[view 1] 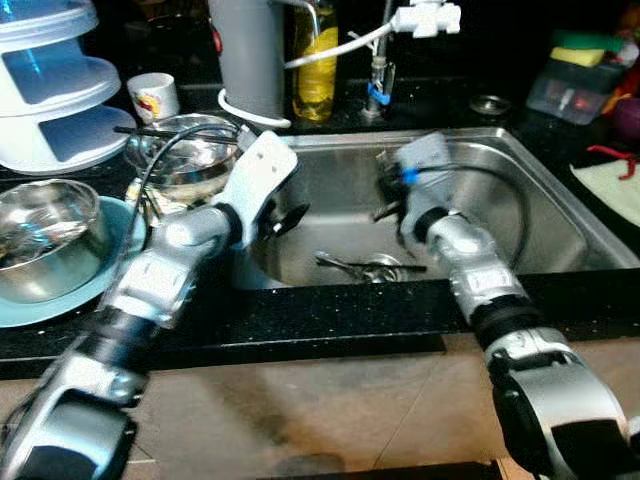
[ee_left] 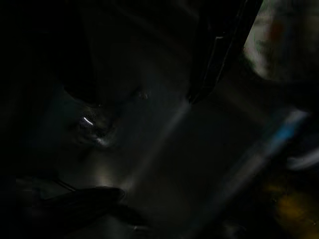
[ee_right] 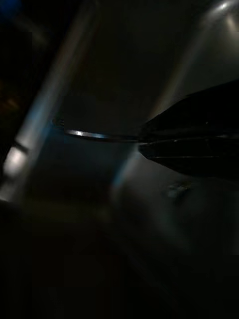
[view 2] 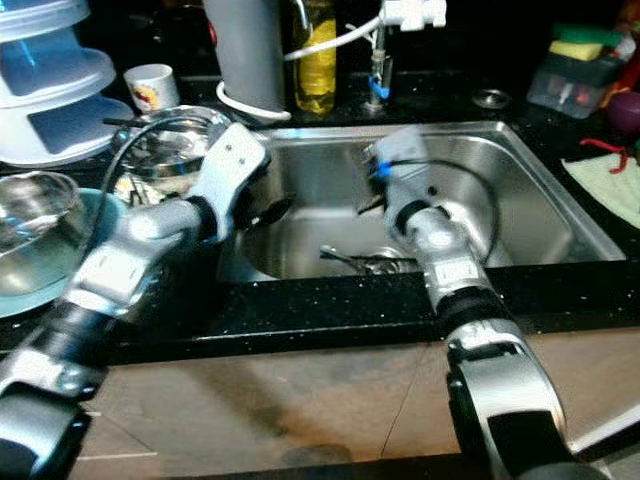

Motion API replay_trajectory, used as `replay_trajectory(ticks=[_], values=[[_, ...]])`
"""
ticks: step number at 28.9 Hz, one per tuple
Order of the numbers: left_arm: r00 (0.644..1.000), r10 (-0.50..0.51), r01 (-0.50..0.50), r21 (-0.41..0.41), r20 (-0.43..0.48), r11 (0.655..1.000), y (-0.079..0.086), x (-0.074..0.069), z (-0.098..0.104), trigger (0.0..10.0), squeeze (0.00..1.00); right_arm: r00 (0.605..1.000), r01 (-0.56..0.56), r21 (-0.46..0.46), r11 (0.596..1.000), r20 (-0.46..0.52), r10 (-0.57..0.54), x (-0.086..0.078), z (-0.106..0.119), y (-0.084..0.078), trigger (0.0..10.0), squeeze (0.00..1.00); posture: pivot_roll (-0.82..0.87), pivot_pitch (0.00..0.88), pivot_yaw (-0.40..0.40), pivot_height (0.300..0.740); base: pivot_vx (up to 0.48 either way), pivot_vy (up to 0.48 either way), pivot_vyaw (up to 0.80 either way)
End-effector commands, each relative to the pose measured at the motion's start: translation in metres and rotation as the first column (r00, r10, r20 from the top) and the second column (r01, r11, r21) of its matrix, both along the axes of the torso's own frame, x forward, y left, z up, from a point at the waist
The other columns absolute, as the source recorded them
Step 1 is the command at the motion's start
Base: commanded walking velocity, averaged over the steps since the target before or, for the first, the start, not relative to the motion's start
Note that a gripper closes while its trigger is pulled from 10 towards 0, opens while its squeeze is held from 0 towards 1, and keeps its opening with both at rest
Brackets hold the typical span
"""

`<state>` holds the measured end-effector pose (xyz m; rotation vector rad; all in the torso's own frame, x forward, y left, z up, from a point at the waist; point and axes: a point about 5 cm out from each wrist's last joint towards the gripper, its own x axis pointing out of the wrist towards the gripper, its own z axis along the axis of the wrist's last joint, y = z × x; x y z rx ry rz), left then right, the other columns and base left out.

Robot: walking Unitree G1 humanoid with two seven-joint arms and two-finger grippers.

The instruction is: Kitchen organization

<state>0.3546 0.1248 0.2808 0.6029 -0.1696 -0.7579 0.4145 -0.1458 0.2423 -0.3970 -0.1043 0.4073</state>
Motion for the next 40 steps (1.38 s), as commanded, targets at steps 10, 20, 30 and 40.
replay_trajectory(ticks=[10,20,30,40], values=[[0.985,-0.144,0.154,0.11,-0.096,0.982,0.004,-0.021,-0.009,10.0,0.0,0.993,-0.033,-0.252,0.967,-0.12,0.003,-0.001,-0.033,0.001,10.0,0.0,0.03,0.234,-0.04,0.74,0.0,0.0,0.0],[0.984,-0.15,0.162,0.123,-0.1,0.979,0.001,-0.02,-0.008,10.0,0.0,0.984,-0.04,-0.29,0.956,-0.177,-0.012,0.0,-0.034,-0.004,10.0,0.0,0.03,0.218,-0.035,0.74,0.0,0.0,0.0],[0.99,-0.125,0.132,0.103,-0.068,0.986,0.001,-0.015,-0.004,10.0,0.0,0.992,0.04,-0.266,0.963,-0.106,-0.07,0.004,-0.016,-0.013,10.0,0.0,0.01,0.198,-0.027,0.74,0.0,0.0,0.0],[0.999,-0.046,0.052,-0.277,0.028,0.959,-0.012,-0.011,0.023,10.0,0.0,0.971,0.136,0.286,0.948,0.152,-0.186,0.005,0.058,-0.035,10.0,0.0,0.0,0.167,-0.03,0.74,0.0,0.0,0.0]])
